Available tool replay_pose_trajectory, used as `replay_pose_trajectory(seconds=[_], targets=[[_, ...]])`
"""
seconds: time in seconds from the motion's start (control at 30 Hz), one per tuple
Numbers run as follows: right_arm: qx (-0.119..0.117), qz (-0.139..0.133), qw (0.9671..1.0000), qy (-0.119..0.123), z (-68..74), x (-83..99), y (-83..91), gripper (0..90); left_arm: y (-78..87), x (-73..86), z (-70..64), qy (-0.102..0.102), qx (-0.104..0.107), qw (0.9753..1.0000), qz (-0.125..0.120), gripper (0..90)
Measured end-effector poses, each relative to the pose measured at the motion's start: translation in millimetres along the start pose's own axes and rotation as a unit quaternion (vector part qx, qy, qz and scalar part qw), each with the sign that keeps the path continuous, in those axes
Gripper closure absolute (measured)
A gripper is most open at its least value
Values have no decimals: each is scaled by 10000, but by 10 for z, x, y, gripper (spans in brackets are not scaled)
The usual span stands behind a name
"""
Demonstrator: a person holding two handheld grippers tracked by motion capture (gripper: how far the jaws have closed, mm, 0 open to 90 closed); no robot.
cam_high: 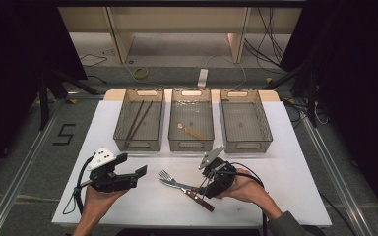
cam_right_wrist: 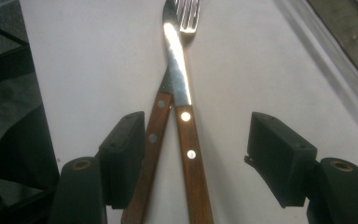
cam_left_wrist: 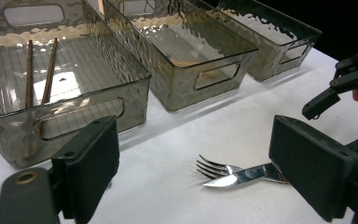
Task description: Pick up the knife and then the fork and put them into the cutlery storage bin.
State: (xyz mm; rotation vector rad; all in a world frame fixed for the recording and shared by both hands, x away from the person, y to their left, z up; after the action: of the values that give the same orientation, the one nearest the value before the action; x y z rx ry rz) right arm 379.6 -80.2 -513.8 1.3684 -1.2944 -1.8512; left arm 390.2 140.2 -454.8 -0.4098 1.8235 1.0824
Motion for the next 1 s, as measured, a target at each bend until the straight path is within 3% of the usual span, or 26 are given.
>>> replay_pose_trajectory(seconds=[0.2,0.43,0.47,0.7,1.0], targets=[[80,292,9995,53,-22,67,-66,408,7,-12,-14,137,145,9998,-55,157],[105,512,9986,-38,-23,118,-201,466,5,-10,-22,74,132,9999,-45,157],[100,529,9985,94,-34,127,-216,481,5,-10,-23,73,132,9999,-44,157],[108,655,9978,42,-30,160,-270,575,8,-11,-23,69,127,9999,-47,157],[59,901,9957,184,-13,210,-315,665,6,-12,-26,66,125,9999,-51,157]])
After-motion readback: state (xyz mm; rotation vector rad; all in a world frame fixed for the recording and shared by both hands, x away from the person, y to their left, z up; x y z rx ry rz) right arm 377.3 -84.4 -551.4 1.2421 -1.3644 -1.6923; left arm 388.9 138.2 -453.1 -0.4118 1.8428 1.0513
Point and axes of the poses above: each handheld gripper's, and its own axes: y roughly backward along the jaws, x roughly out of its underside, z roughly to its left, the point moved 10 cm from there along -y, roughly forward along the jaws, and after that the axes turned 4 degrees about z, right-handed, at the moved point
